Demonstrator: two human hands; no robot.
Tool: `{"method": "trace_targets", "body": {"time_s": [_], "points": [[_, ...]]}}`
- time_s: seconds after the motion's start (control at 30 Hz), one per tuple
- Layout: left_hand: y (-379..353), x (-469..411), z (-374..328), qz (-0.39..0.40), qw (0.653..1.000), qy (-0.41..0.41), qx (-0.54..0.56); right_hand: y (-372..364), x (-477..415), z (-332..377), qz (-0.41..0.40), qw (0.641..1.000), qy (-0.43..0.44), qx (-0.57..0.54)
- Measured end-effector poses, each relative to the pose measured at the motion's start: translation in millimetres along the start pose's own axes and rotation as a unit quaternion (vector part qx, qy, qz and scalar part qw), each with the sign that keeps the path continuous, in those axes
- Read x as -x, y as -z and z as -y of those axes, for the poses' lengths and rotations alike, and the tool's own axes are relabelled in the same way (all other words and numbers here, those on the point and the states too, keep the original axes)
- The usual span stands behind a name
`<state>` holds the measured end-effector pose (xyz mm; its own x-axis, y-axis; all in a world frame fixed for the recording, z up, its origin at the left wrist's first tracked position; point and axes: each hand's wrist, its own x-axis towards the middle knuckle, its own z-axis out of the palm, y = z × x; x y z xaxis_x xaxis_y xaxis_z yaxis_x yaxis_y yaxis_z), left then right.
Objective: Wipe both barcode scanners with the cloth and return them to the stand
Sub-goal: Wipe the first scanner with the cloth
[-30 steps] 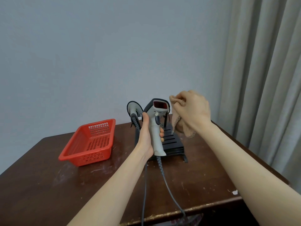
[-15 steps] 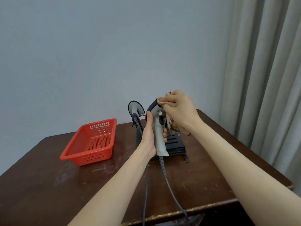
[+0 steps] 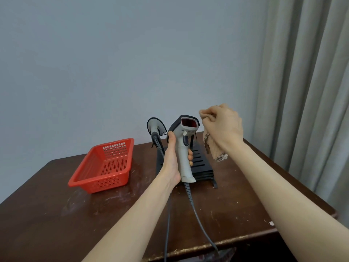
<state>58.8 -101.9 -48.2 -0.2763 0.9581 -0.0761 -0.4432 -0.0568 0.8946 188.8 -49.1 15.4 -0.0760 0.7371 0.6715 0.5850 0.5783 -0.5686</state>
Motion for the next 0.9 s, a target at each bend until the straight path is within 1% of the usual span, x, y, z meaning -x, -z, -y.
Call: {"method": "trace_targets", "body": {"time_s": [0.03,0.1,0.17,0.23,0.37,0.43,0.5,0.57,0.63,0.73,0.83,0.9], "points": [[0,0,0,0.002,1.0,0.0,-0.002,0,0,4,-0.003,0.999,0.018,-0.033],[-2,-1,1,0.006,1.0,-0.007,-0.011,-3,3,12,0.042,0.993,0.072,-0.085],[-4,-2,3,0.011,1.0,-0.015,-0.012,-8,8,14,0.084,0.989,0.097,-0.077],[-4,-1,3,0.011,1.0,-0.014,-0.008,-11,7,11,0.08,0.992,0.085,-0.044],[1,0,1,0.004,1.0,-0.005,0.006,-7,0,-5,0.073,0.996,0.018,0.05],[1,-1,-1,0.005,1.0,-0.011,0.006,-3,0,-8,0.038,0.999,-0.013,0.029],[0,-2,0,0.006,1.0,-0.017,-0.01,-3,1,0,0.008,1.0,-0.003,-0.028],[-3,-3,2,0.017,1.0,-0.024,-0.012,-5,2,11,0.021,0.996,0.033,-0.08],[-5,-3,3,0.026,0.999,-0.03,-0.005,-9,5,16,0.048,0.993,0.061,-0.093],[-6,-2,3,0.017,0.999,-0.025,-0.023,-14,4,9,0.063,0.995,0.061,-0.048],[-4,-1,2,0.004,1.0,-0.016,-0.015,-12,-1,0,0.072,0.997,0.027,0.002],[-1,-1,1,-0.004,1.0,-0.011,-0.006,-8,-3,-5,0.058,0.998,0.007,0.02]]}}
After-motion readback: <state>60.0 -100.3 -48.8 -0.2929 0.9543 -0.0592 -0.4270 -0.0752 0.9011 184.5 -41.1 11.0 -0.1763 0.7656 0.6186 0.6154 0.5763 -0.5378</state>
